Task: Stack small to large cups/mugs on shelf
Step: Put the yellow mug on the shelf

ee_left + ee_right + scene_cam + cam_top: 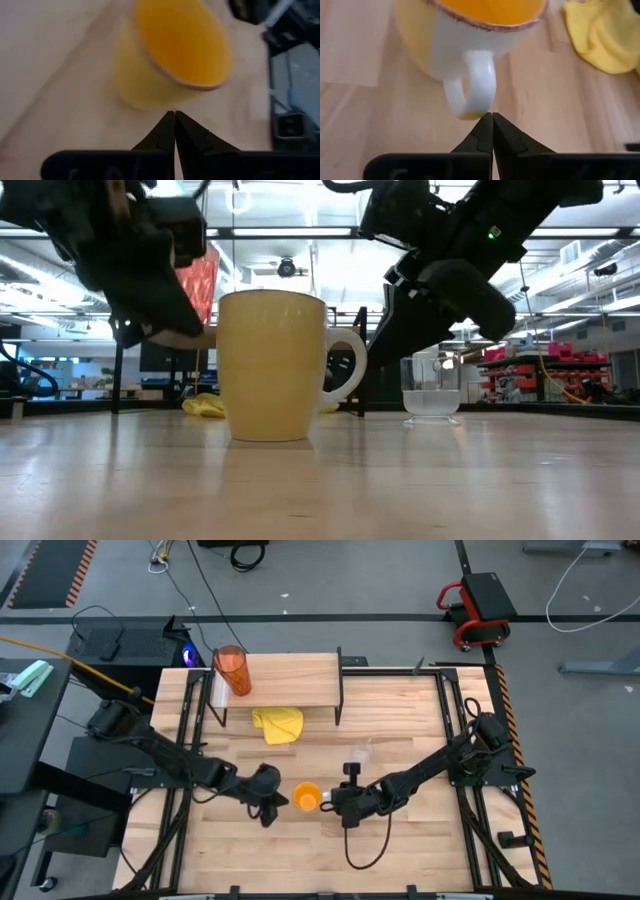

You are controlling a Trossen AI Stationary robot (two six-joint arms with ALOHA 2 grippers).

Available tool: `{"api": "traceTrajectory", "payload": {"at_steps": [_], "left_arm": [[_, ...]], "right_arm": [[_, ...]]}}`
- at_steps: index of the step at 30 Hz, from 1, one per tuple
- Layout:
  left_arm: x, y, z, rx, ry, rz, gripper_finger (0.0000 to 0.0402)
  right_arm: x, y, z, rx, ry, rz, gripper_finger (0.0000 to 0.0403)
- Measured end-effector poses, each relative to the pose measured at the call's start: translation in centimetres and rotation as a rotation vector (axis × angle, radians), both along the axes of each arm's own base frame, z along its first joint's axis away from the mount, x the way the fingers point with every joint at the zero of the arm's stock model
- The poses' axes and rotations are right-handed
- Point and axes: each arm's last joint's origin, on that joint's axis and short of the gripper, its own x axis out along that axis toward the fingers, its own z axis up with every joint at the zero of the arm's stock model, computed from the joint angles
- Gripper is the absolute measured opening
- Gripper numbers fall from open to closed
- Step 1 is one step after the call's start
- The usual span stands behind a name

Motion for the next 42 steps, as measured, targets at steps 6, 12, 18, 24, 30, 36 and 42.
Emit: {"api": "traceTrajectory", "payload": {"at_steps": [6, 12, 18, 24, 30, 36, 42], "left_arm": [[-0.1, -1.5, 0.2, -0.019, -0.052, -0.058, 0.0015], [0.7, -1.4, -1.2, -0.012, -0.031, -0.038, 0.0018], [1.8, -0.6, -2.5, -0.006, -0.026, 0.005, 0.0011], [2.3, 0.0, -2.8, 0.009, -0.033, 0.022, 0.0022], [2.7, 0.8, -2.6, 0.040, -0.059, 0.038, 0.0024], [2.9, 1.4, -2.6, 0.059, -0.064, 0.049, 0.0013], [2.9, 1.6, -2.6, 0.061, -0.059, 0.049, 0.0021]], "right_arm": [[0.2, 0.9, 0.2, 0.034, -0.022, 0.078, 0.0007], [0.4, 1.9, 0.6, 0.070, -0.072, 0.161, 0.0007], [0.5, 2.1, 0.7, 0.091, -0.079, 0.192, 0.0007], [0.6, 2.3, 0.8, 0.105, -0.087, 0.228, 0.0007], [0.8, 2.3, 1.0, 0.115, -0.104, 0.256, 0.0007], [0.9, 2.2, 1.0, 0.106, -0.108, 0.253, 0.0007], [1.0, 2.0, 1.0, 0.115, -0.106, 0.253, 0.0007]]}}
